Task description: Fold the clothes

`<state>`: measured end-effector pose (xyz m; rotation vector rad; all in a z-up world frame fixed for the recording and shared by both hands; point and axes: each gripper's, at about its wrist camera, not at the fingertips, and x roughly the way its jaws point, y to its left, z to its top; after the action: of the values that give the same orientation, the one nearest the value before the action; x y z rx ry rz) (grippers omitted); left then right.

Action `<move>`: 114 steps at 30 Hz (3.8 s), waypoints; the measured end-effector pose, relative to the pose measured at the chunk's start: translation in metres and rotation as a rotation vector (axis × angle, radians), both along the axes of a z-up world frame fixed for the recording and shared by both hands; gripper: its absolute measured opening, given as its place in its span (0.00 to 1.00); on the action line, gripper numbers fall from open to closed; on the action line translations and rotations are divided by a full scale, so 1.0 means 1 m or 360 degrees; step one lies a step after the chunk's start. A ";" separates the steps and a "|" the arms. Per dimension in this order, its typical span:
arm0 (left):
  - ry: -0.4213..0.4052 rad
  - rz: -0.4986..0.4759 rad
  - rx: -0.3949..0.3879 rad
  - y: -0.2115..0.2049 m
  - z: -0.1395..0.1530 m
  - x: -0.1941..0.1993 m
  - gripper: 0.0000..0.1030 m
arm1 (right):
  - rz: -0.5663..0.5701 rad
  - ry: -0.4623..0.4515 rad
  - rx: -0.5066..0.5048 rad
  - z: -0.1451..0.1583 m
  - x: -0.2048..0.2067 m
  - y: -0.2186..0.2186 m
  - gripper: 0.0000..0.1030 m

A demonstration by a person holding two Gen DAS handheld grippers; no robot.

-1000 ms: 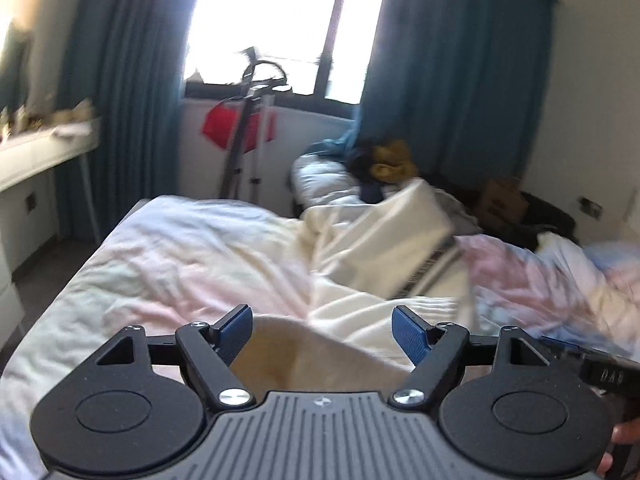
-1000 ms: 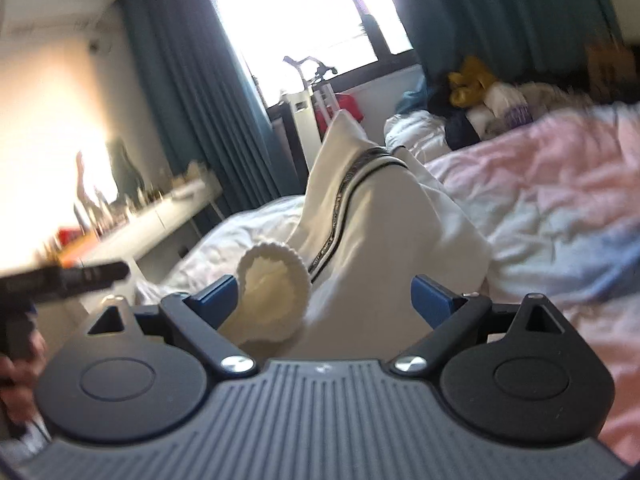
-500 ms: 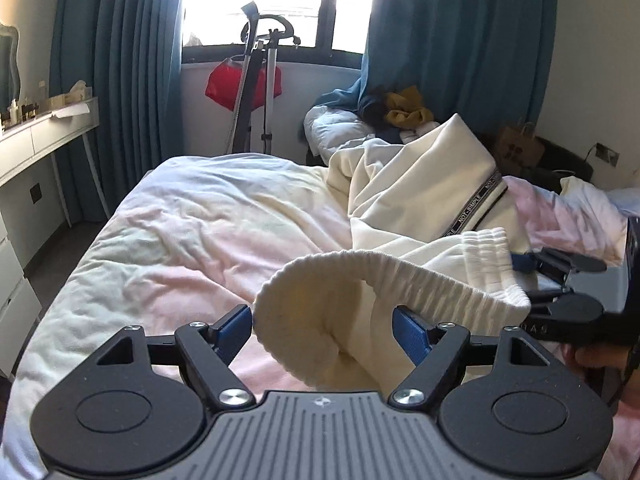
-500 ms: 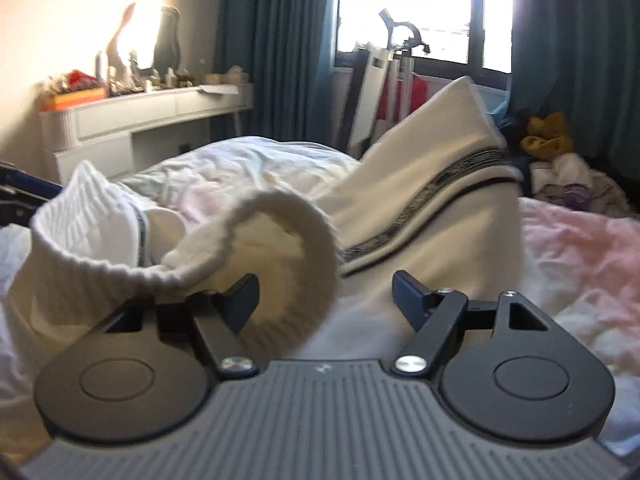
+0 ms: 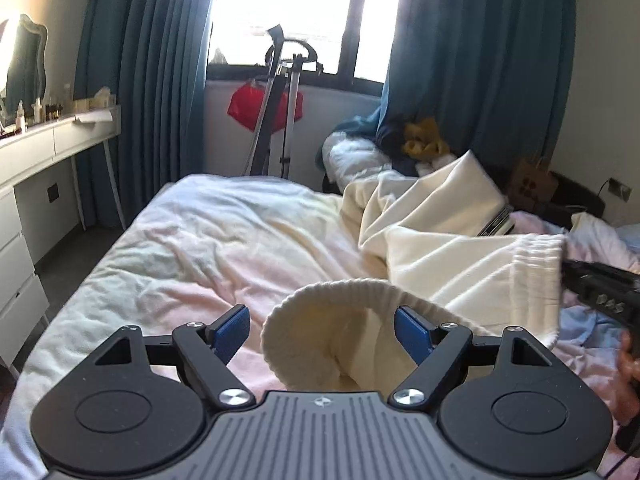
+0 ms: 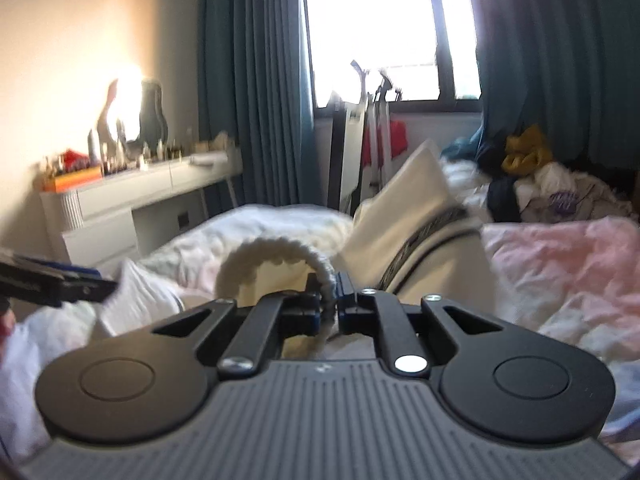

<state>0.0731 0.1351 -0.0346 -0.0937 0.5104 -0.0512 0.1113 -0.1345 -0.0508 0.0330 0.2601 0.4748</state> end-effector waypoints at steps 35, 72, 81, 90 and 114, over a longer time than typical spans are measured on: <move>0.0451 -0.0120 0.0200 -0.044 -0.038 -0.005 0.88 | -0.0584 0.0618 0.0615 -0.028 -0.037 -0.126 0.11; 0.0472 0.0002 -0.0073 -0.029 -0.046 0.020 0.49 | -0.0483 0.0767 0.0502 -0.041 -0.027 -0.115 0.12; 0.0280 0.0140 -0.0191 -0.021 0.001 0.044 0.10 | -0.0370 0.0846 0.0601 -0.049 -0.030 -0.111 0.11; -0.0021 0.0361 -0.0060 0.026 0.094 0.115 0.10 | 0.0090 0.0668 0.0827 0.003 -0.036 -0.065 0.11; 0.0247 0.0583 -0.0177 0.167 -0.037 0.251 0.43 | 0.0337 0.0737 0.0385 -0.070 0.055 0.099 0.18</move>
<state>0.3246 0.3017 -0.0721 -0.3000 0.6383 0.2882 0.1665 -0.0354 -0.1213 0.3576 0.6638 0.7063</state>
